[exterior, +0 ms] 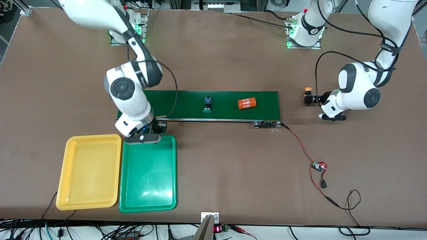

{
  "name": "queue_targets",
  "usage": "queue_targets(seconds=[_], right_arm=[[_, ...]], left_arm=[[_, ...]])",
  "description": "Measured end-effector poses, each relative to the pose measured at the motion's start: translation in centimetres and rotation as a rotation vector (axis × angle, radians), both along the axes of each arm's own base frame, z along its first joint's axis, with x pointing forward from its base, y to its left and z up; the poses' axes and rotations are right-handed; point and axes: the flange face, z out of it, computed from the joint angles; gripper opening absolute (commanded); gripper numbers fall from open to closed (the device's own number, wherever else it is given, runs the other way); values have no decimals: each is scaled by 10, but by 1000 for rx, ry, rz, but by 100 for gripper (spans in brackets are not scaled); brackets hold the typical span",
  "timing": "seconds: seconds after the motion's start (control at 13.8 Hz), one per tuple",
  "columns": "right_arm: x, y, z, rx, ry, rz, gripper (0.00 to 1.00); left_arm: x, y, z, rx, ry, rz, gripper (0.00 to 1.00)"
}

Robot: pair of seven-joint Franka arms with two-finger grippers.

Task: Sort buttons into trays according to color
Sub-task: 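Carry the green button into the green tray and open the right gripper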

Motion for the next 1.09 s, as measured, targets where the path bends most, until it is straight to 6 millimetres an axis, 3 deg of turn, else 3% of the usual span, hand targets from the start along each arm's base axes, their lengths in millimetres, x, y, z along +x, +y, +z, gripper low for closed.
queue_targets(seconds=[0.14, 0.22, 0.29, 0.36, 0.43, 0.51, 0.65, 0.72, 0.8, 0.87, 1.09], right_arm=[[31, -23, -5, 2, -26, 3, 4], [46, -35, -4, 3, -41, 5, 4], [58, -45, -4, 4, -54, 7, 4], [68, -55, -6, 7, -69, 7, 4], [75, -61, -11, 15, -91, 5, 4], [80, -64, -19, 23, -113, 12, 4], [83, -67, -38, 30, -130, 24, 25], [84, -69, -45, 30, -128, 24, 54], [85, -72, -48, 30, -128, 21, 67], [86, -74, -48, 30, -130, 19, 79], [87, -75, -48, 30, -130, 17, 83]], left_arm=[[-8, -3, -5, 2, 18, 7, 100], [-11, -3, -8, 3, 22, 8, 92], [-14, -4, -10, 3, 24, 8, 81], [-16, -5, -12, 3, 26, 7, 54], [-18, -8, -12, 1, 27, 0, 47], [-18, -14, -12, -2, 27, -12, 35], [-18, -25, -10, -6, 20, -33, 13], [-17, -28, -8, -6, 15, -40, 6], [-16, -30, -6, -7, 10, -46, 0], [-16, -30, -3, -7, 5, -51, 0], [-13, -30, 4, -9, -16, -64, 0]])
